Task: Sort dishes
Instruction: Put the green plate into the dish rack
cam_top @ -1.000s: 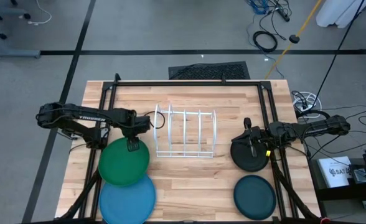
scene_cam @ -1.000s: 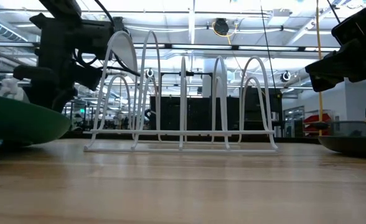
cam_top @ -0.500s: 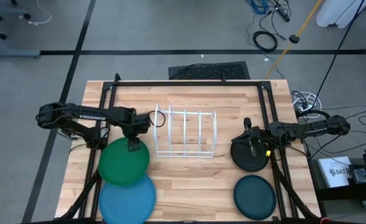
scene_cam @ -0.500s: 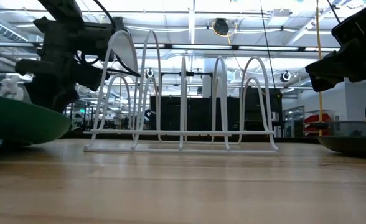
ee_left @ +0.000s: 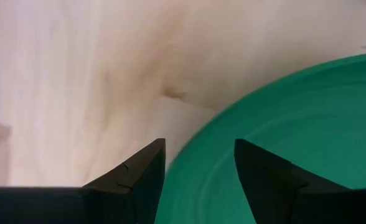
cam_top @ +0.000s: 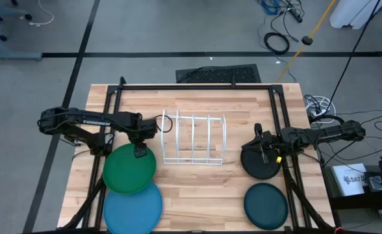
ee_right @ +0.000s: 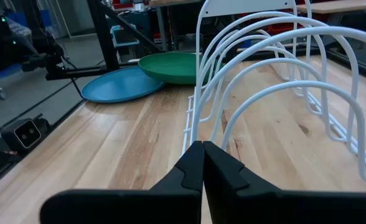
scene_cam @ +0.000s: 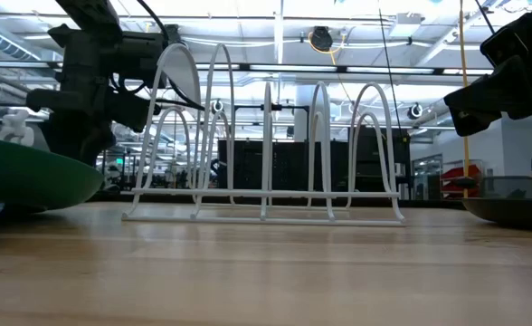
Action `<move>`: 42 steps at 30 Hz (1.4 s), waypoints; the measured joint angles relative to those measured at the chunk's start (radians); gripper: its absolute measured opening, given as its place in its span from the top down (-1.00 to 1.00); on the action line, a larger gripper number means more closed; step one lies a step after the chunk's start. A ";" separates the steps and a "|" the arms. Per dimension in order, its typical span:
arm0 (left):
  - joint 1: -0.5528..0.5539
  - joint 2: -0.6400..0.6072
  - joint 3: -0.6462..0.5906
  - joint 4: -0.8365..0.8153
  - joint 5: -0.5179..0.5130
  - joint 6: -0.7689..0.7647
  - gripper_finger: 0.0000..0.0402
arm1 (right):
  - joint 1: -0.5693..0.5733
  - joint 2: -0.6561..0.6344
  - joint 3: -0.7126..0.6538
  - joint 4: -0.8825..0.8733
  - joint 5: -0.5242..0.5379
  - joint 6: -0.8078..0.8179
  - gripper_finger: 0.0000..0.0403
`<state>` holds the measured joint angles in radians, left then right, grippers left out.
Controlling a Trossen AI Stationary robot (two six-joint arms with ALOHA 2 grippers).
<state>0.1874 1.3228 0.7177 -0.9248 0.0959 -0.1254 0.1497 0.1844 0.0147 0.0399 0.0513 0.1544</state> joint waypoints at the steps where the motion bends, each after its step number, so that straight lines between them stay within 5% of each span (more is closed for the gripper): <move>1: 0.005 0.000 0.001 -0.008 -0.009 -0.018 0.00 | 0.000 0.000 0.000 0.000 0.000 0.008 1.00; 18: 0.068 -0.086 0.007 -0.303 0.005 -0.127 0.00 | 0.000 0.000 0.000 0.000 0.002 0.043 1.00; 26: 0.070 -0.055 -0.018 -0.257 0.012 0.004 0.00 | 0.000 0.000 0.000 0.000 0.004 0.043 1.00; 42: 0.128 0.132 -0.018 -0.175 0.036 0.014 0.00 | 0.000 0.000 0.000 0.000 0.003 0.043 1.00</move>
<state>0.3158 1.4548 0.6994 -1.1002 0.1319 -0.1118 0.1495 0.1842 0.0150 0.0399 0.0540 0.1978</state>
